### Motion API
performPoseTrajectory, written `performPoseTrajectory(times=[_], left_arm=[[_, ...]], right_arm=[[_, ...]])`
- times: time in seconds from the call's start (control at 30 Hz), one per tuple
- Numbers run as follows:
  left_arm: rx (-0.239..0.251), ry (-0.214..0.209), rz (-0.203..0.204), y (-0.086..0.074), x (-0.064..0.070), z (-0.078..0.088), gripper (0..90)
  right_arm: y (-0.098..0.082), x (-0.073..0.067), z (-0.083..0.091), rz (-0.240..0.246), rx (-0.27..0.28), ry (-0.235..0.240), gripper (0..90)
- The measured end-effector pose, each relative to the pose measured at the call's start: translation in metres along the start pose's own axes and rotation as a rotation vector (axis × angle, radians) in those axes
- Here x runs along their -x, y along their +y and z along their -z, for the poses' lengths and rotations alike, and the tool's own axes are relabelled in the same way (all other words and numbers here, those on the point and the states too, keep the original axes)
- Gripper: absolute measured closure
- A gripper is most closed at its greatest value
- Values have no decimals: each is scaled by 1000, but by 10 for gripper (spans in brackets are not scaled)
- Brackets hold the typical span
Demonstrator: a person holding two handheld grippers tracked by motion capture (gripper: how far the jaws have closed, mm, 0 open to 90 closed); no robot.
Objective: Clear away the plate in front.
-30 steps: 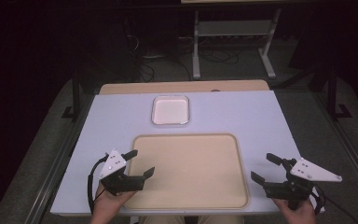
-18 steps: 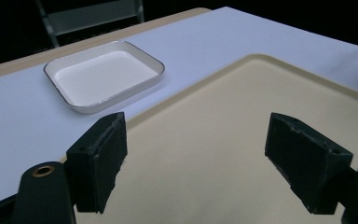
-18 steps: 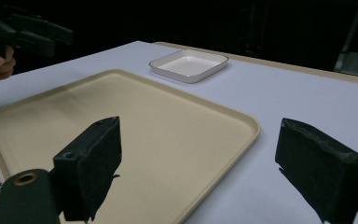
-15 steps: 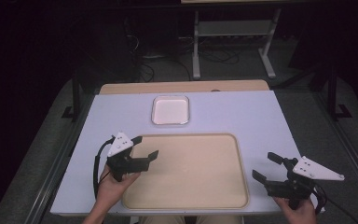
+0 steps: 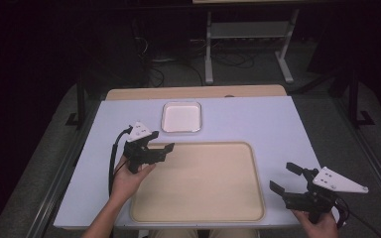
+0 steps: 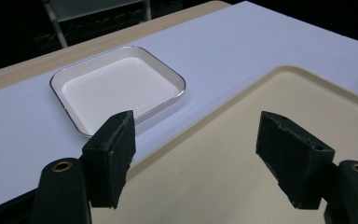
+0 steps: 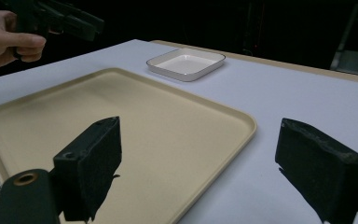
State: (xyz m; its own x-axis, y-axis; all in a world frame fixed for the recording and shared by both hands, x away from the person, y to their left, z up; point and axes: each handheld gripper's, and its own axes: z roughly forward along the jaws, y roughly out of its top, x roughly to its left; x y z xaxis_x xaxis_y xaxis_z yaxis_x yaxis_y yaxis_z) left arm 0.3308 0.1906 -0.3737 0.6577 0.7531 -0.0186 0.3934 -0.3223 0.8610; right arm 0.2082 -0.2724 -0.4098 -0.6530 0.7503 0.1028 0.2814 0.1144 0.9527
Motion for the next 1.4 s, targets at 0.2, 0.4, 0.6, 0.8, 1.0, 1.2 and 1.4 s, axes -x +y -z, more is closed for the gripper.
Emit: performPoseTrajectory(times=[0.2,0.4,0.6,0.8,1.0,1.2,1.4], left_arm=[[-16,21,19,7,-11,-11,290],[-24,36,30,22,-22,-23,301],[-45,57,23,42,-32,-36,315],[-39,73,50,61,-45,-46,334],[-60,105,118,70,-66,-62,345],[-92,109,256,67,-90,-81,389],[-131,94,499,51,-115,-96,423]], right_arm=[[0,-1,1,8,0,-6,134],[0,0,1,7,0,-6,135],[0,0,1,0,0,-3,134],[0,0,2,3,5,-4,135],[0,0,2,2,5,-3,135],[0,3,5,-10,18,-7,135],[0,2,7,-4,19,-11,138]])
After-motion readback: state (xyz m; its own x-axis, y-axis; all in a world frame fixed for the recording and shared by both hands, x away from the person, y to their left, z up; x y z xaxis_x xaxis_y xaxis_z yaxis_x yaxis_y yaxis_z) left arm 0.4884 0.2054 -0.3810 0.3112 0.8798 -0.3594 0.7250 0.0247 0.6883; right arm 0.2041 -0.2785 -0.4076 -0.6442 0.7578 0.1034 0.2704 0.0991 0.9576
